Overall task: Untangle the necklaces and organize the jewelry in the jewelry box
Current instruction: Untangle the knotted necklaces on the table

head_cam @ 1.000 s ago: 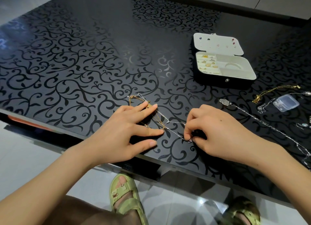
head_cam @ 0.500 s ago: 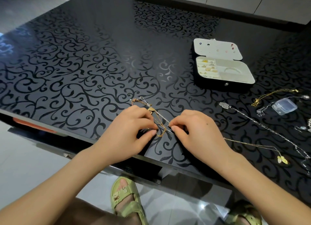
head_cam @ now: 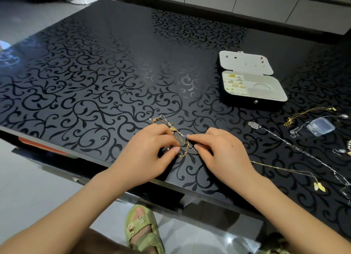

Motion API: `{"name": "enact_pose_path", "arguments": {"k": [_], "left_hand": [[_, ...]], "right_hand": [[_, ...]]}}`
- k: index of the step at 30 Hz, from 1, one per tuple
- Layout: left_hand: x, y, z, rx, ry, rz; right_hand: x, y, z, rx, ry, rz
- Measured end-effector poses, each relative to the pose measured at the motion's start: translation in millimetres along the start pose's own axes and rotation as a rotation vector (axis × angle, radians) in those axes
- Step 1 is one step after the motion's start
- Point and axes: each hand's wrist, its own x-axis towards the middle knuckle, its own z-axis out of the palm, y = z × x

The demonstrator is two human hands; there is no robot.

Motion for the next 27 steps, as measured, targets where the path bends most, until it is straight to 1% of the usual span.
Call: {"name": "enact_pose_path", "arguments": {"k": [3,5,8,11,16,22,27], "left_hand": [[8.4,2.8,-1.8,0.012,0.086,-0.146],[14.0,1.3,-2.2,0.061,0.124,-0.209],[20.8,-2.7,-1.3,0.127,0.09,-0.278],[27.0,-5.8,-1.2,0.126,0.038,-0.278],[30.9,-6.8,-2.0,0.093,-0.049,-0.215],[32.0,-5.4,-5.1,-0.025,-0.104,-0.289],[29.6,0.3,-11.4,-0.13,-0.074,-0.337]], "right_hand": [[0.5,1.2,-0.6,0.034,0.005,0.04],[4.6,-1.2,-1.6,0.053,0.012,0.065],[11.8,-4.7,-5.4,0.06,-0.011,0.135],[15.3,-5.1,-6.8,0.049,-0.028,0.141],[19.4,1.4,-4.7,0.028,-0.065,0.016],[34.8,9.5,-9.9,-0.046,-0.199,-0.104],[48.0,10.3,-13.7,-0.105,-0.338,-0.226]]}}
